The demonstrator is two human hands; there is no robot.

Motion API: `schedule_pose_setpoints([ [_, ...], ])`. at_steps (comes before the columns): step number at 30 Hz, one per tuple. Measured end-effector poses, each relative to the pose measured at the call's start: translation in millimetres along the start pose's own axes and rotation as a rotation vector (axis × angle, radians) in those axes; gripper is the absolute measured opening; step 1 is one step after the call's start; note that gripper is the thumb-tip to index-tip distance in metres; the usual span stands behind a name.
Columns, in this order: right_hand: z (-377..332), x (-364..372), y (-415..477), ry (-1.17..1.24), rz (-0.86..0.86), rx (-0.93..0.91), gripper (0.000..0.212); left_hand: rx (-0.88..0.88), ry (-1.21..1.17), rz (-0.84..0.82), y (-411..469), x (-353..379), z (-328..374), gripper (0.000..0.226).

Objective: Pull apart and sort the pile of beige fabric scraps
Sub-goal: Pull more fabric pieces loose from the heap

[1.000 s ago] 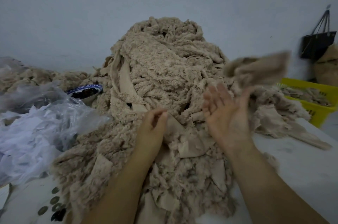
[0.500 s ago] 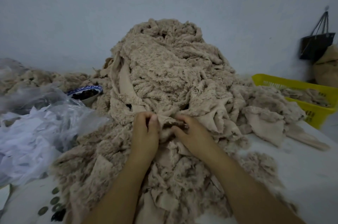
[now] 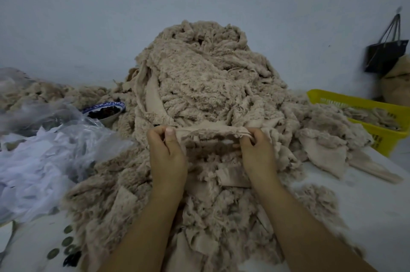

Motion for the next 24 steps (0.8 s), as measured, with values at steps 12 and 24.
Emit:
schedule_pose_setpoints([
  [12, -46, 27, -29, 0.066, -0.264, -0.352, 0.039, -0.185, -0.171, -0.418, -15, 34, -7, 0.053],
  [24, -31, 3, -16, 0.050, -0.032, -0.232, 0.026, -0.796, -0.797, -0.098, -5, 17, -50, 0.043],
])
Point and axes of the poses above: each hand's wrist, its own y-axis towards the middle knuckle, its own x-axis out of the palm, z = x × y, the point moved 7 cm from there along y, towards the middle knuckle, and after that the axes turned 2 degrees about -z, right-handed, at the moved point
